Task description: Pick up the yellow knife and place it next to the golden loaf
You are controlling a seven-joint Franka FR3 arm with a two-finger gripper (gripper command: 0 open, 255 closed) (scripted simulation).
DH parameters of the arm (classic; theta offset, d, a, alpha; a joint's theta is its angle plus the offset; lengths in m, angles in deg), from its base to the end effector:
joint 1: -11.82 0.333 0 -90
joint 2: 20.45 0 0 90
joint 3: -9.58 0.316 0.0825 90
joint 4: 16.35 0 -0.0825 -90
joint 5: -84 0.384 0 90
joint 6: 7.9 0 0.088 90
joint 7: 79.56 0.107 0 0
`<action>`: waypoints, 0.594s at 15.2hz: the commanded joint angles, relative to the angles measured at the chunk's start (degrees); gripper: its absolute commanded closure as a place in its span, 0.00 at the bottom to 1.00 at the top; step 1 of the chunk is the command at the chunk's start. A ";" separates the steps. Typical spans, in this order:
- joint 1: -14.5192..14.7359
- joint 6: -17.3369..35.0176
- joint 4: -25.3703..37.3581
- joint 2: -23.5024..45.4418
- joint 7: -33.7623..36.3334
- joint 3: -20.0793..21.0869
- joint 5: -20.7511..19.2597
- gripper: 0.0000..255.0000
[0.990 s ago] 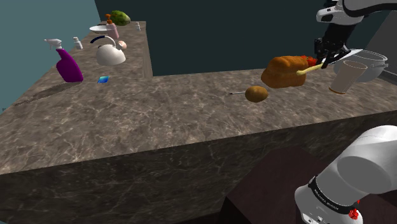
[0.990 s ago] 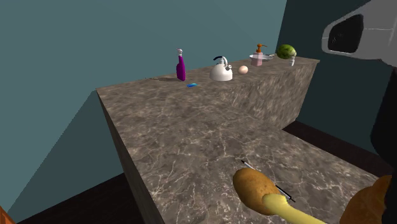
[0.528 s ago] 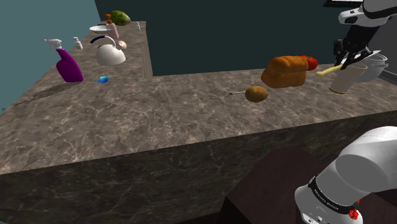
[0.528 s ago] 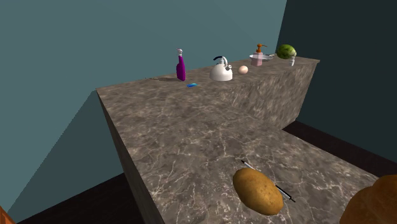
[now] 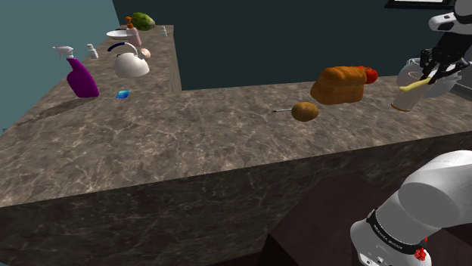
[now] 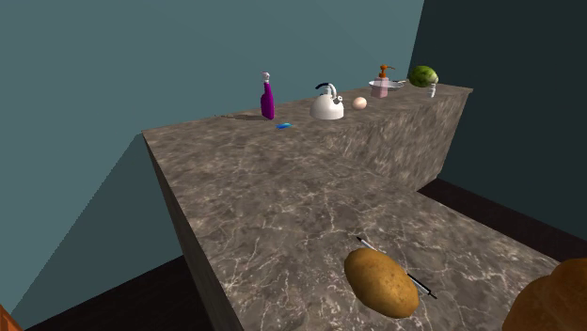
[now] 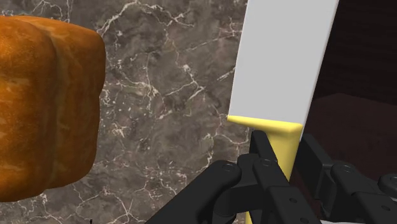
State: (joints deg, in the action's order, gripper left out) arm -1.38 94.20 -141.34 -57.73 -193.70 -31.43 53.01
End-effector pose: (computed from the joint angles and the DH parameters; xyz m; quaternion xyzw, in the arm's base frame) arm 0.1592 -0.4026 0.5721 0.8187 0.5669 -0.0524 0.0747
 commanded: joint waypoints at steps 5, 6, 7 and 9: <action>-0.47 4.08 -4.11 -0.26 0.47 -1.73 -1.38 1.00; -0.53 4.80 -4.81 -0.26 0.62 -2.01 -1.61 1.00; -0.59 5.52 -5.51 -0.25 0.76 -2.29 -1.84 1.00; -0.69 6.97 -6.86 -0.18 1.04 -2.88 -2.30 1.00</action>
State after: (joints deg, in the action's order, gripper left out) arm -2.10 100.40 -147.60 -58.05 -192.84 -34.01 50.89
